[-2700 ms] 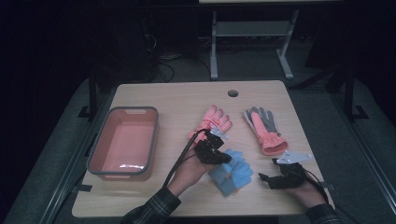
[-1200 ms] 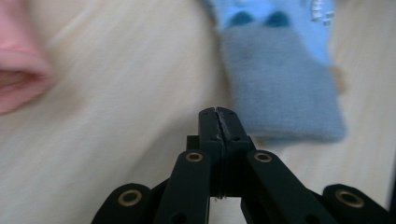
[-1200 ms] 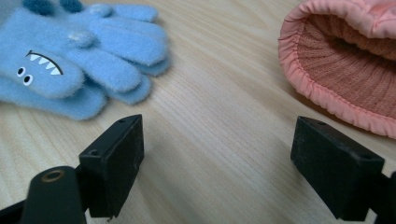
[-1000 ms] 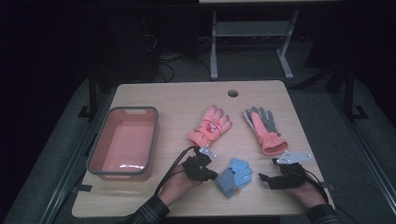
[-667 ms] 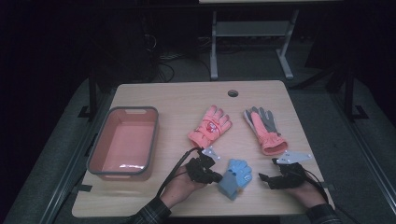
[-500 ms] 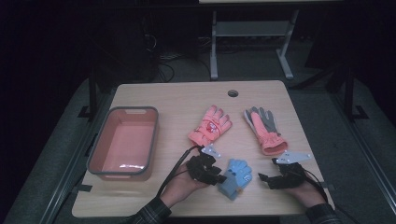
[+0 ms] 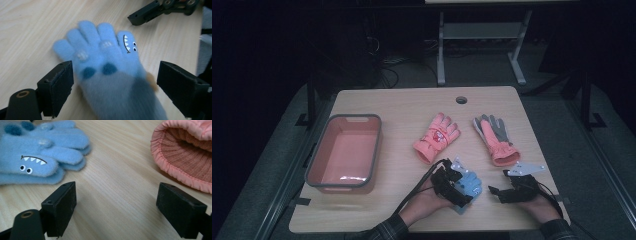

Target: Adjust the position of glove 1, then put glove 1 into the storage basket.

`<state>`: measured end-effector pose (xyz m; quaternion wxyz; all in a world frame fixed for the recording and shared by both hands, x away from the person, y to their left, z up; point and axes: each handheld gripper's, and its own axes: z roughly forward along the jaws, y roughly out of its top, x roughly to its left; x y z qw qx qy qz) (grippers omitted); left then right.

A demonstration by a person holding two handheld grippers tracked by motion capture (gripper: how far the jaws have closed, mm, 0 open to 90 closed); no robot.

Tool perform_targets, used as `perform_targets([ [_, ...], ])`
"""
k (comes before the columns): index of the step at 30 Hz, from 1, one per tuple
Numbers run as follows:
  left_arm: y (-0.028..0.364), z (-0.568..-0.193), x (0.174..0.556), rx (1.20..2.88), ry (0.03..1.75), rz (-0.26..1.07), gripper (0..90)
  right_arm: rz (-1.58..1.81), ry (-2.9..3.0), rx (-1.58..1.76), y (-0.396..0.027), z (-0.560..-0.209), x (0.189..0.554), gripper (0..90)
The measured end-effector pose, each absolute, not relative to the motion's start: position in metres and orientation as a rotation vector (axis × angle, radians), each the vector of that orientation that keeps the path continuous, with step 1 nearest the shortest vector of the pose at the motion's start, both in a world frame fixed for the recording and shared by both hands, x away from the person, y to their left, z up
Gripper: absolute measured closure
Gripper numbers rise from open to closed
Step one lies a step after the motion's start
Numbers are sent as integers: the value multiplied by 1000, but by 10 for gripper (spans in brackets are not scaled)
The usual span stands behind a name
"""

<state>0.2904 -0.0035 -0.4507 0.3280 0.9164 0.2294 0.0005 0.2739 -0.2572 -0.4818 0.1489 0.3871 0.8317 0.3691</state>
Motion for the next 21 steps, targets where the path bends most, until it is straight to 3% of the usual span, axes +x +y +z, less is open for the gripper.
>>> perform_targets([
  [13,-10,-463,284,2442,574,106,143,1064,2393,1108,-257,-482,274,162],
  [21,-4,-460,287,2438,570,137,394,1060,2395,1109,-257,-482,273,162],
])
